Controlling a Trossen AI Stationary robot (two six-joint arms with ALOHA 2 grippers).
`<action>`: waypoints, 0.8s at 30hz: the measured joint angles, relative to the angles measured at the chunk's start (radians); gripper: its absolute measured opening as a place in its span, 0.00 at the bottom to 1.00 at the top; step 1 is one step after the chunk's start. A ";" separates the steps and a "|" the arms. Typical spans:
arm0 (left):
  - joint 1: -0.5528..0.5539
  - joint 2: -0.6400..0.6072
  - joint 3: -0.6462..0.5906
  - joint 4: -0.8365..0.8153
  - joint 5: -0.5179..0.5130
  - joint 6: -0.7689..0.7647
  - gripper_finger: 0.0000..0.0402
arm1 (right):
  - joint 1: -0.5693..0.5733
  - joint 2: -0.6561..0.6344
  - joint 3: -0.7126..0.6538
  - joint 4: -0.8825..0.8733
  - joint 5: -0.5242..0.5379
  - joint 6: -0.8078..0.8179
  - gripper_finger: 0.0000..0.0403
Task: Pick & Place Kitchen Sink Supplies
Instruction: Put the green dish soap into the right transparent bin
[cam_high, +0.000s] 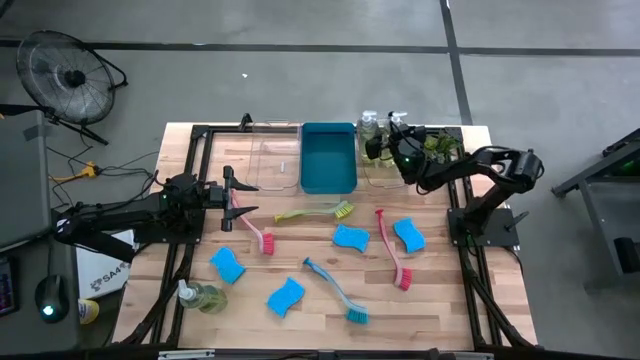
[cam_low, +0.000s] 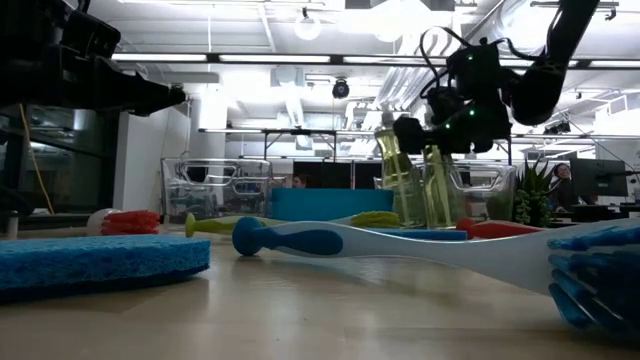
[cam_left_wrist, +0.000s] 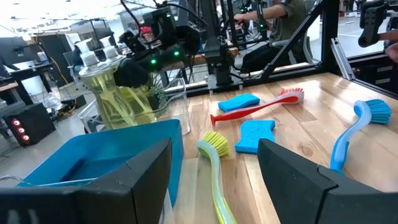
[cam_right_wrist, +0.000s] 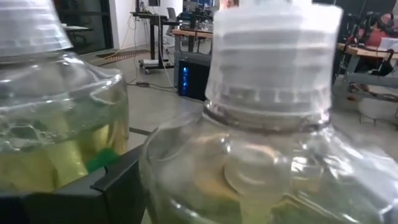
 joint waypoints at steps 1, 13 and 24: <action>0.000 0.000 0.000 0.000 0.000 0.000 0.58 | 0.006 -0.007 -0.007 -0.001 0.005 -0.008 0.81; 0.000 0.000 0.000 0.000 0.000 0.000 0.58 | 0.054 -0.098 -0.083 -0.008 0.095 -0.011 0.81; 0.000 0.000 0.000 0.000 0.000 0.000 0.58 | 0.054 -0.106 -0.085 0.000 0.094 -0.014 0.81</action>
